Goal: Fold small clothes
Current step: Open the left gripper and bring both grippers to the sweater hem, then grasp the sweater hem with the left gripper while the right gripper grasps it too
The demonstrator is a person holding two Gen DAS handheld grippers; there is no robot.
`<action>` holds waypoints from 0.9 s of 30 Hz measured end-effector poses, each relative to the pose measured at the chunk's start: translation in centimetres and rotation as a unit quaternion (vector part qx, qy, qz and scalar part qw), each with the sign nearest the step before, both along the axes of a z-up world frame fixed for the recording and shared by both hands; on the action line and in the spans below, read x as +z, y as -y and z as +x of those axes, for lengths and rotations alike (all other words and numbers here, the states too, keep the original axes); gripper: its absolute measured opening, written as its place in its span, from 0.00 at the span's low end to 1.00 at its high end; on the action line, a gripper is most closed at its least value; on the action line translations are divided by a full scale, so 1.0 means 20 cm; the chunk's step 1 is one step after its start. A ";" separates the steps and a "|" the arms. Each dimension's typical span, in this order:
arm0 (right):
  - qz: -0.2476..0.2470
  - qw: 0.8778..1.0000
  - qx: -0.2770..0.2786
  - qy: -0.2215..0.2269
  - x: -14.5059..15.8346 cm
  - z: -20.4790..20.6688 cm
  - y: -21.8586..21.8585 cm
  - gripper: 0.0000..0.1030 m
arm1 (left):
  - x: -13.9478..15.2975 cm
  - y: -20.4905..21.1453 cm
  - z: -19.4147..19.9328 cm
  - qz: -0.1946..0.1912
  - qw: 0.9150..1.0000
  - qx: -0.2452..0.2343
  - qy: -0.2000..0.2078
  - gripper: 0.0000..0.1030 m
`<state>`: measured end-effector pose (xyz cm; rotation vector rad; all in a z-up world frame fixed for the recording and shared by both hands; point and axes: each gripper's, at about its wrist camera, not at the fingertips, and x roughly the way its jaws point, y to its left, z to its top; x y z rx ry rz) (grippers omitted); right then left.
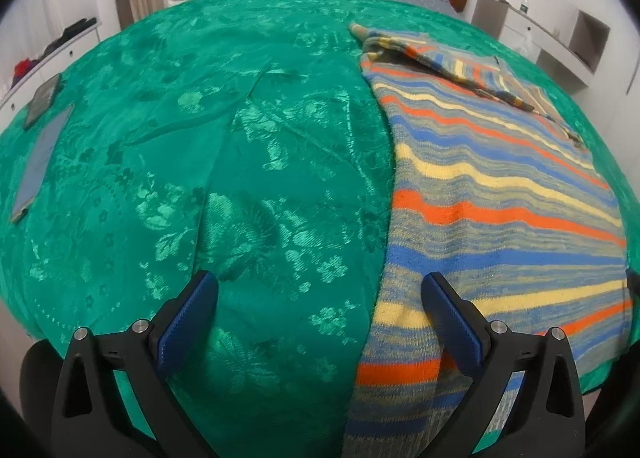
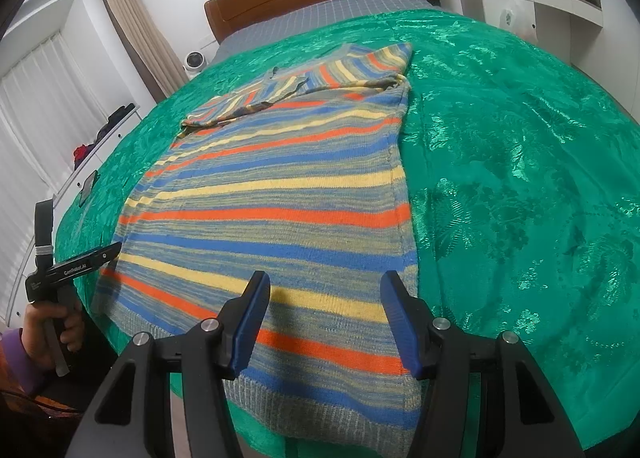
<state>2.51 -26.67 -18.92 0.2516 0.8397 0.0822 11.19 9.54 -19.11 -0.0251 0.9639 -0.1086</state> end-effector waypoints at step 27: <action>0.073 0.979 0.005 -0.188 -0.01 -0.16 0.24 0.55 | 0.00 0.03 -0.16 -0.064 0.979 -0.118 -0.155 0.44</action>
